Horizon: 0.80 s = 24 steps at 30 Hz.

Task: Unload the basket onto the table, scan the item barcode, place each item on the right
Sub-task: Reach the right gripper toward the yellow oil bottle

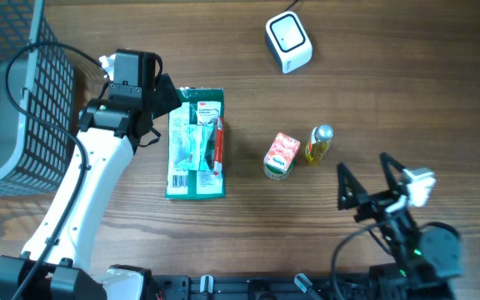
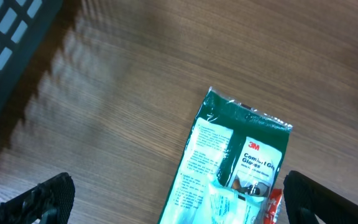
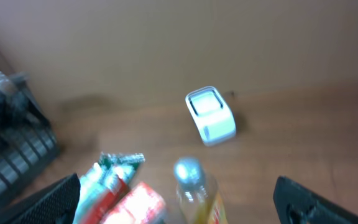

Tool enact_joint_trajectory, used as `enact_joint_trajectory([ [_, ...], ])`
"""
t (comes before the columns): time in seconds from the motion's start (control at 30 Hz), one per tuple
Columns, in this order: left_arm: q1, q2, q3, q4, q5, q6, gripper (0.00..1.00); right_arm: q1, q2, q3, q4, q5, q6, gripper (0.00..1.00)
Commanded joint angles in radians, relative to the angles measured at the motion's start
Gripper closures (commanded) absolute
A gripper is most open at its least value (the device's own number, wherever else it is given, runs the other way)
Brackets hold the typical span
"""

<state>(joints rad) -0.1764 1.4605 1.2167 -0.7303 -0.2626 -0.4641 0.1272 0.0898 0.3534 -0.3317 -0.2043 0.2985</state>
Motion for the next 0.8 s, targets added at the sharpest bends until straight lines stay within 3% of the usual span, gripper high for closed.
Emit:
enact_joint_trajectory([
  [0.0, 0.005, 0.006, -0.005, 0.0, 0.005, 0.015, 0.0, -0.003, 0.159, 0.306, -0.14, 0.031, -0.007, 0.0],
  [0.13, 0.005, 0.006, -0.005, 0.0, 0.005, 0.015, 0.0, -0.003, 0.499, 0.685, -0.513, 0.032, -0.067, 0.0],
  [0.23, 0.005, 0.006, -0.005, 0.0, 0.005, 0.016, 0.0, -0.003, 0.722, 0.847, -0.685, 0.031, -0.062, 0.0],
  [0.5, 0.005, 0.006, -0.005, 0.0, 0.005, 0.016, 0.0, -0.001, 1.097, 0.863, -0.764, -0.087, -0.028, 0.0],
  [0.77, 0.005, 0.006, -0.005, 0.0, 0.005, 0.015, 0.0, 0.0, 1.237, 0.862, -0.753, 0.005, -0.011, 0.03],
])
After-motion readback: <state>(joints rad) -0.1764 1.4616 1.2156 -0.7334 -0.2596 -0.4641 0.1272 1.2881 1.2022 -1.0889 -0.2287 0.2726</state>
